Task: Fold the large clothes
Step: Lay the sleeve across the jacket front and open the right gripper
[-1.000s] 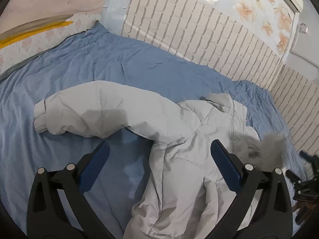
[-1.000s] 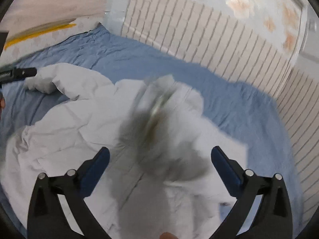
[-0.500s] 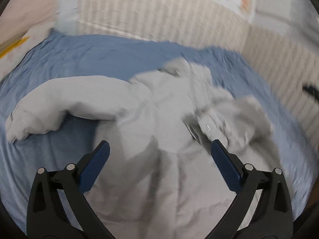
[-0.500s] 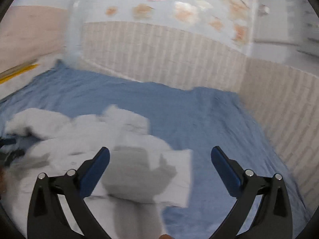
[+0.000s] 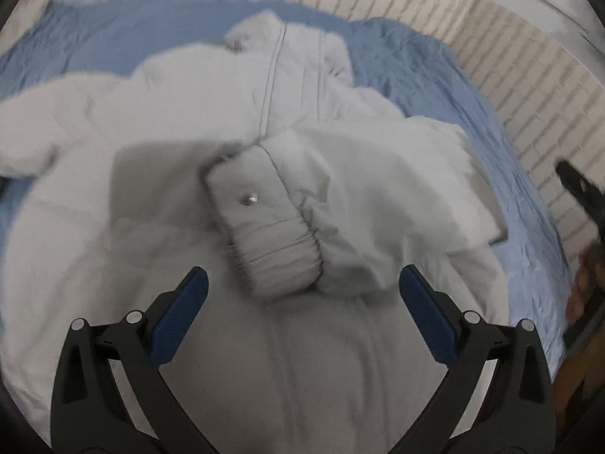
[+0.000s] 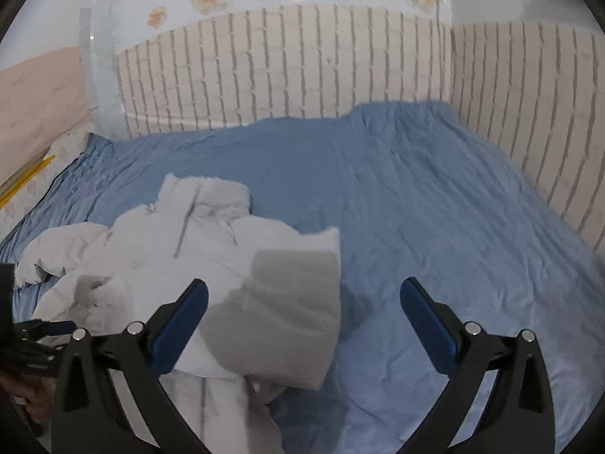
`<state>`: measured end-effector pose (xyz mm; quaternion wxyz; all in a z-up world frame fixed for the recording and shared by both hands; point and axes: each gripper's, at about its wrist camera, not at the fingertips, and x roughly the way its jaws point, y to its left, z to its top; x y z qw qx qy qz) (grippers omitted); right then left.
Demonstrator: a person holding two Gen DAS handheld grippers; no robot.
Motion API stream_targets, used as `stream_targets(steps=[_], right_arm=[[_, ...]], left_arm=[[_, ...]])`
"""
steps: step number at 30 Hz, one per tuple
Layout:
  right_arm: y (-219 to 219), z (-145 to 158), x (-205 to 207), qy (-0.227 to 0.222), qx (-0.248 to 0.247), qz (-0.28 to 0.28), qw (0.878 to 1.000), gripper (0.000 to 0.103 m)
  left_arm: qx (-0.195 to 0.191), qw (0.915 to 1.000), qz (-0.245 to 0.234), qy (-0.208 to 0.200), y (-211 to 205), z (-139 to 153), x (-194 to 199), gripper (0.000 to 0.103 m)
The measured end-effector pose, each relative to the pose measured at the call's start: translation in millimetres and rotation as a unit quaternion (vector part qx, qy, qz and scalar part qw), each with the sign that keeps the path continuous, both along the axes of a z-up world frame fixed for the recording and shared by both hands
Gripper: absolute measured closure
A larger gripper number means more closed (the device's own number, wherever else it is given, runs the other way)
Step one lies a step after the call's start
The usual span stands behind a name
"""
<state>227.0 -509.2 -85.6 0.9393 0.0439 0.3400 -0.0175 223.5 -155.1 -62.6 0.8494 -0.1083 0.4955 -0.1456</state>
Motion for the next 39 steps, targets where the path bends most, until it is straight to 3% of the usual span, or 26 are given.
stream_targets(steps=[4, 6, 8, 11, 14, 16, 18, 22, 25, 27, 30, 33, 36, 39], right_arm=[[-27, -12, 3, 0.011, 0.018, -0.027, 0.999, 0.002], [-42, -20, 5, 0.025, 0.053, -0.046, 0.997, 0.002], [-56, -33, 7, 0.041, 0.095, -0.057, 0.993, 0.002], [-61, -48, 9, 0.059, 0.103, -0.061, 0.991, 0.002], [-54, -56, 12, 0.068, 0.096, -0.056, 0.992, 0.002], [-50, -57, 15, 0.067, 0.090, -0.053, 0.992, 0.002], [-41, -59, 21, 0.068, 0.083, -0.052, 0.993, 0.002], [-20, -69, 37, 0.083, 0.068, -0.047, 0.993, 0.002], [7, -83, 57, 0.099, 0.054, -0.034, 0.993, 0.002], [23, -89, 65, 0.111, 0.042, -0.022, 0.993, 0.002], [38, -99, 69, 0.126, 0.007, -0.014, 0.992, 0.002], [41, -122, 71, 0.170, -0.025, -0.021, 0.985, 0.002], [40, -139, 69, 0.197, -0.034, -0.025, 0.980, 0.002], [44, -142, 67, 0.199, -0.049, -0.027, 0.978, 0.002]], left_arm=[[0.004, 0.9992, 0.032, 0.024, -10, -22, 22, 0.015], [0.000, 0.9989, 0.040, 0.027, -12, -29, 30, 0.040], [-0.019, 0.9984, 0.044, 0.030, -7, -30, 41, 0.049], [0.003, 0.9987, 0.051, 0.000, 10, -10, 57, 0.061], [0.049, 0.9956, 0.069, -0.042, 42, 24, 74, 0.064], [0.100, 0.9888, 0.087, -0.070, 73, 46, 84, 0.064], [0.139, 0.9845, 0.081, -0.069, 93, 53, 94, 0.061], [0.191, 0.9792, 0.052, -0.045, 112, 33, 99, 0.050], [0.218, 0.9740, 0.047, -0.040, 110, 13, 94, 0.033], [0.208, 0.9749, 0.068, -0.039, 107, 9, 96, 0.016], [0.180, 0.9767, 0.109, -0.043, 117, 12, 93, 0.013], [0.155, 0.9746, 0.138, -0.085, 127, 27, 83, 0.009], [0.123, 0.9813, 0.115, -0.094, 120, 34, 89, 0.006], [0.163, 0.9821, 0.072, -0.061, 98, 14, 99, 0.006]])
